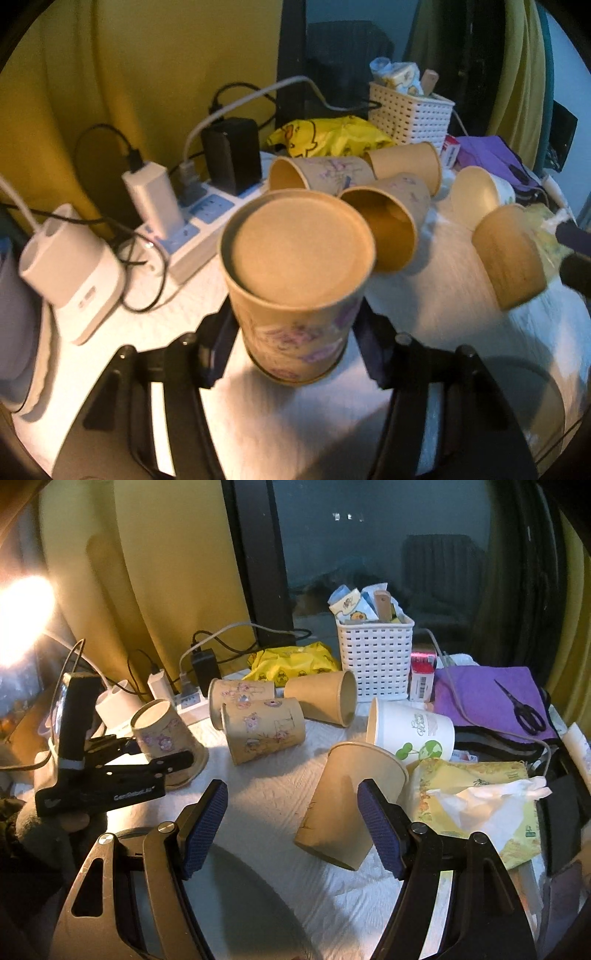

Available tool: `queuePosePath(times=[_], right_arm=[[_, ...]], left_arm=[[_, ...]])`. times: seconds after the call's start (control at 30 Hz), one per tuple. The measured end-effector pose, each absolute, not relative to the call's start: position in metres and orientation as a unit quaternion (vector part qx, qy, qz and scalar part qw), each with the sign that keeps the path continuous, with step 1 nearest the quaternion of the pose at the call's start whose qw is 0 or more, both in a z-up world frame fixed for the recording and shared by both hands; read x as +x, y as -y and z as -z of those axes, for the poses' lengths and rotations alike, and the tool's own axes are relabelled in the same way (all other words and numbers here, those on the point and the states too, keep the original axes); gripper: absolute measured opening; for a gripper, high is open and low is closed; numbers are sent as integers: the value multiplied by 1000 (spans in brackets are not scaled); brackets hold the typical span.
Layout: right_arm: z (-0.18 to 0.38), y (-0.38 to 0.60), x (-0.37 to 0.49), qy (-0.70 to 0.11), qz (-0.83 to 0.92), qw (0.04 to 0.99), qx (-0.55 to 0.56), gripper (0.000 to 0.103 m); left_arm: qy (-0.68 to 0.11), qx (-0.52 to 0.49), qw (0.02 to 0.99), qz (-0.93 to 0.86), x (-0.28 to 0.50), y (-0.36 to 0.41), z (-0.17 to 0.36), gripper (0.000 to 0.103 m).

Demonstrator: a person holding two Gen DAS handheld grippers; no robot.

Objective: Flip cup upright
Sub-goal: 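Close the left gripper around the body of the upside-down cup, then lift the cup with the left gripper and roll it over, opening upward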

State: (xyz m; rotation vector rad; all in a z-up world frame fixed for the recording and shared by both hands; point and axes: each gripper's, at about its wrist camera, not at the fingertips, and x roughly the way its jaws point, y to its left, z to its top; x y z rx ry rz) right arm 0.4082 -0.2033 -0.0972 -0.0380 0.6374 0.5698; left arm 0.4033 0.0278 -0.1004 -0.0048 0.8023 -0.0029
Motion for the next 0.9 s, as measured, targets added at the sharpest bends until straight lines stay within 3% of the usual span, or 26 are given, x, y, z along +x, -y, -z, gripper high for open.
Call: queuePosePath(times=[0.57, 0.9], right_arm=[[78, 231, 308, -300, -269, 915, -11, 76], [94, 255, 238, -317, -267, 910, 2, 76]], left_arm=[[-350, 96, 932, 0, 250, 7, 67, 59], [-309, 260, 915, -4, 183, 60, 74, 59]])
